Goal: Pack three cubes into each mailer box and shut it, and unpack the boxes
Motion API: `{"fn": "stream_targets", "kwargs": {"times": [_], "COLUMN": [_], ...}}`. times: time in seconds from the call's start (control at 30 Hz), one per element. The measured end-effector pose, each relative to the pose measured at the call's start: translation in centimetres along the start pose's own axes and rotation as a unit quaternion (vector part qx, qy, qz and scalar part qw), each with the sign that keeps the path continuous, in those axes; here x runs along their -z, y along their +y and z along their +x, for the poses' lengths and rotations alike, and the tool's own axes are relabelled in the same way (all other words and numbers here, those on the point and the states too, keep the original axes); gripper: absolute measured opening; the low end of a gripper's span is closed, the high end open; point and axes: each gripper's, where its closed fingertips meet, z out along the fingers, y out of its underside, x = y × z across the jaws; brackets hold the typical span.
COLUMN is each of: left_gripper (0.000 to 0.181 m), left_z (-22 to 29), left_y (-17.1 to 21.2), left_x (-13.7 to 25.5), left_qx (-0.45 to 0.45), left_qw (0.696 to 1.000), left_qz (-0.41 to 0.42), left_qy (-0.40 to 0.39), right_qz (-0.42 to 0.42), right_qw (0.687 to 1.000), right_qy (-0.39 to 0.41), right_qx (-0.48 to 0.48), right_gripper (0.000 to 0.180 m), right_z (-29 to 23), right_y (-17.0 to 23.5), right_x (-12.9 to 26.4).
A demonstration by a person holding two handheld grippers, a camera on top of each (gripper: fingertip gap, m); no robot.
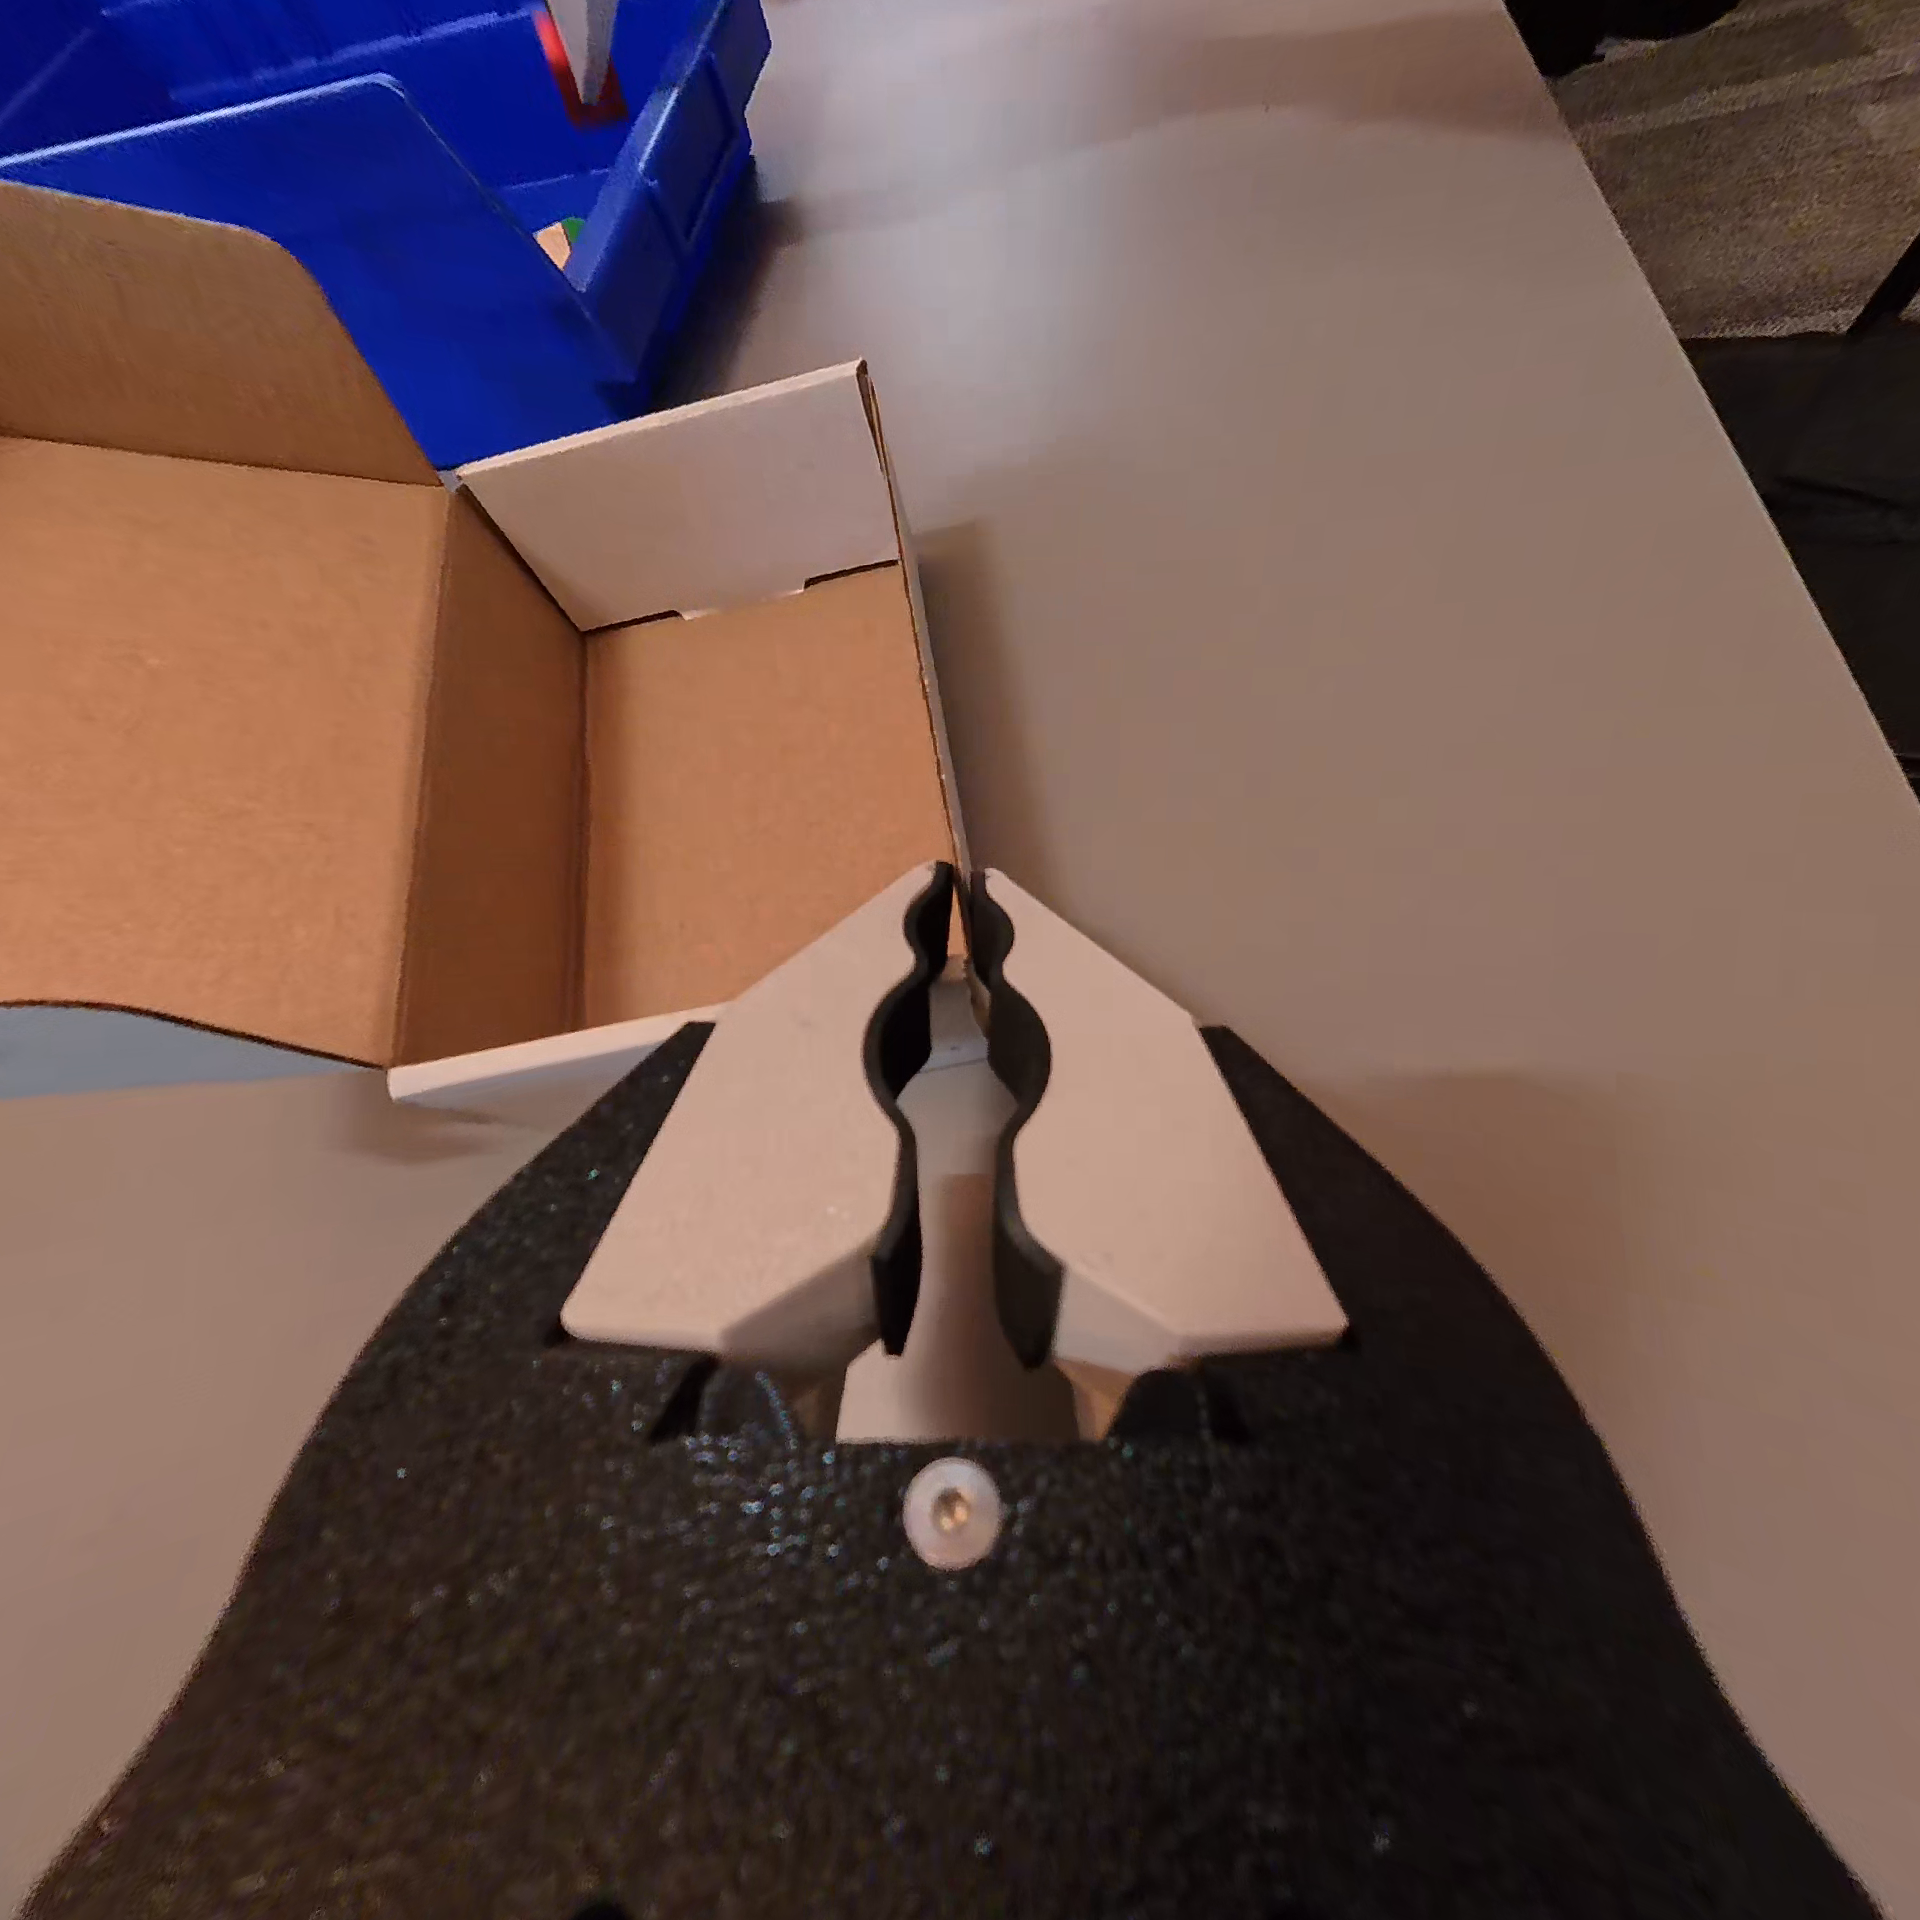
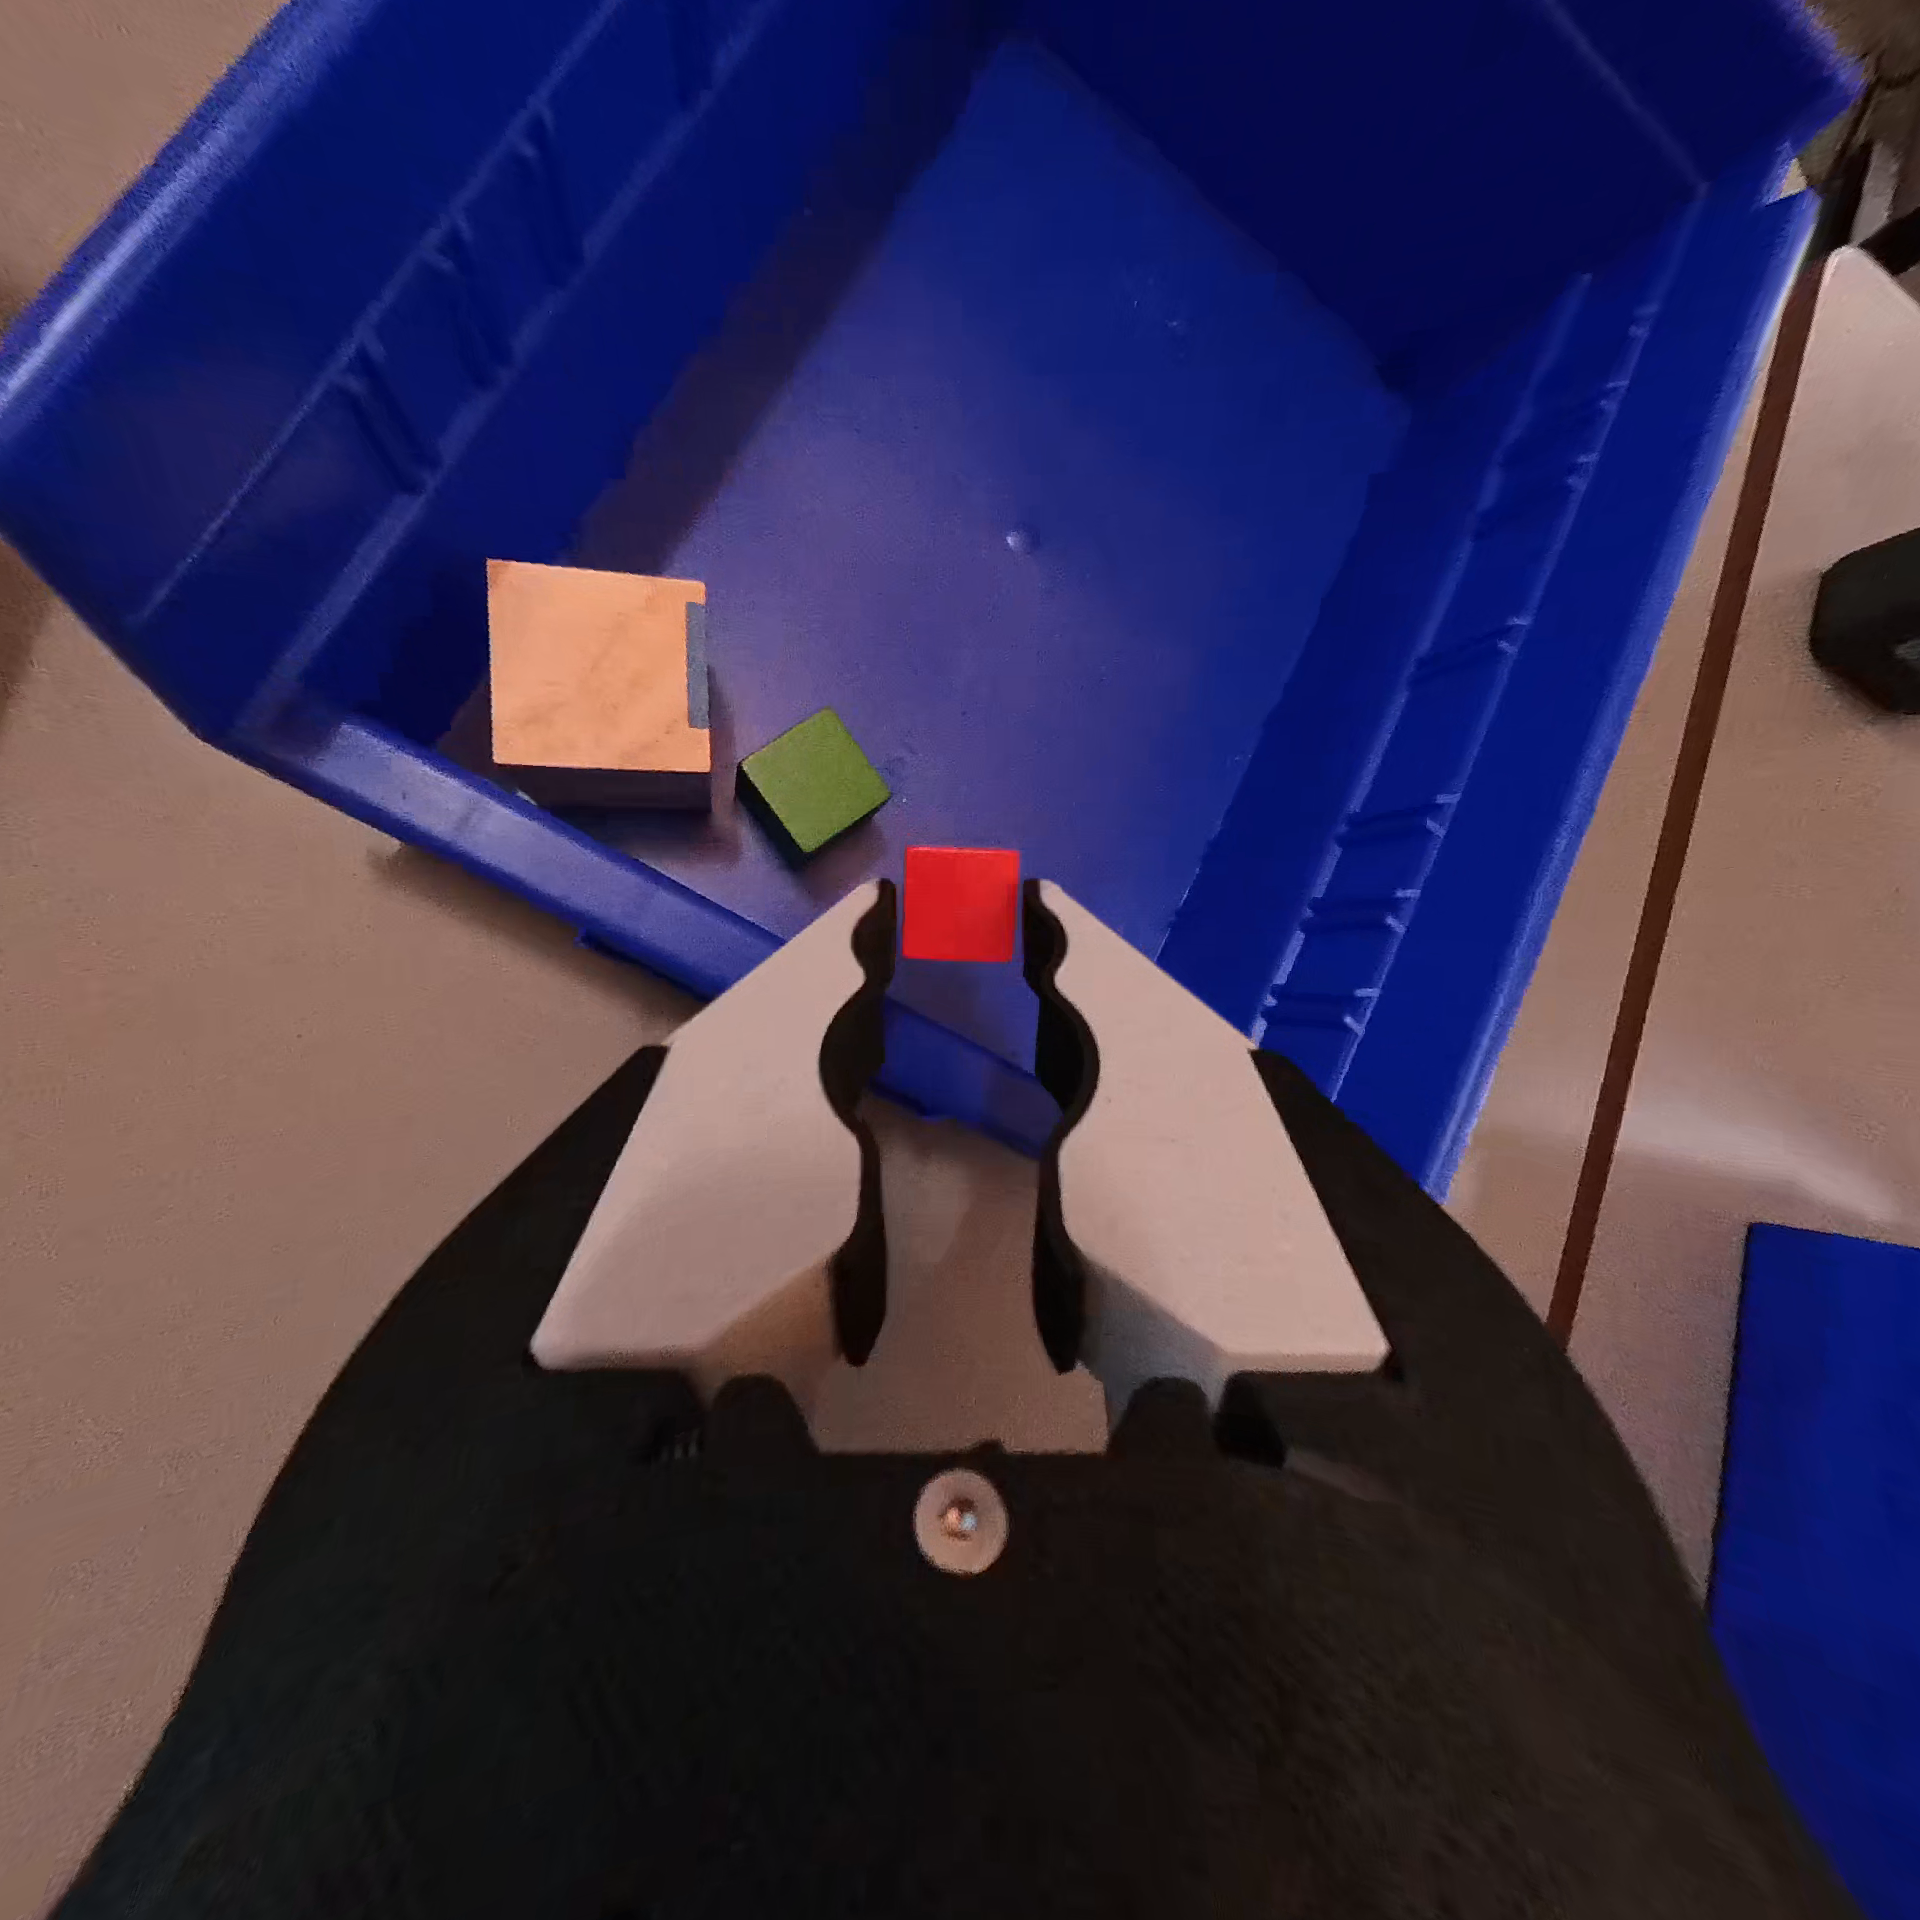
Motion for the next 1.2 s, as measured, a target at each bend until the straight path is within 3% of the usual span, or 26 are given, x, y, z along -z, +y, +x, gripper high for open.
{"fn": "stream_targets", "kwargs": {"times": [0.03,0.17,0.4,0.57,0.67,0.8,1.07,1.2], "left_gripper": [0.0,0.0,0.0,0.0,0.0,0.0,0.001,0.002], "left_z": [0.0,0.0,0.0,0.0,0.0,-0.2,-0.4,-0.5], "left_y": [0.0,0.0,0.1,0.1,0.1,0.1,-0.1,-0.3], "left_x": [0.0,0.0,0.1,0.2,0.1,0.1,-0.2,-0.2], "left_qx": [0.0,-0.001,-0.005,0.0,-0.001,-0.007,-0.023,-0.014], "left_qw": [1.0,1.0,1.0,1.0,1.0,1.0,0.999,0.999], "left_qz": [0.0,-0.001,-0.003,0.002,0.001,-0.004,-0.004,0.007], "left_qy": [0.0,0.0,0.0,0.001,0.0,-0.008,-0.029,-0.037], "right_qz": [-0.007,0.04,0.24,0.209,0.191,0.253,0.338,0.354], "right_qw": [1.0,0.999,0.965,0.97,0.974,0.962,0.94,0.933], "right_qy": [-0.012,-0.023,-0.105,-0.121,-0.119,-0.102,0.047,0.054], "right_qx": [0.0,-0.008,0.028,-0.028,-0.025,-0.014,0.006,-0.034], "right_gripper": [0.027,0.043,0.034,0.048,0.026,0.002,0.003,0.002], "right_z": [-0.4,-2.0,-13.1,-15.8,-16.2,-17.0,-17.4,-17.8], "right_y": [0.2,-1.7,-11.3,-14.5,-14.8,-15.4,-11.1,-8.9], "right_x": [0.0,1.8,7.1,3.9,2.4,3.9,6.9,7.1]}}
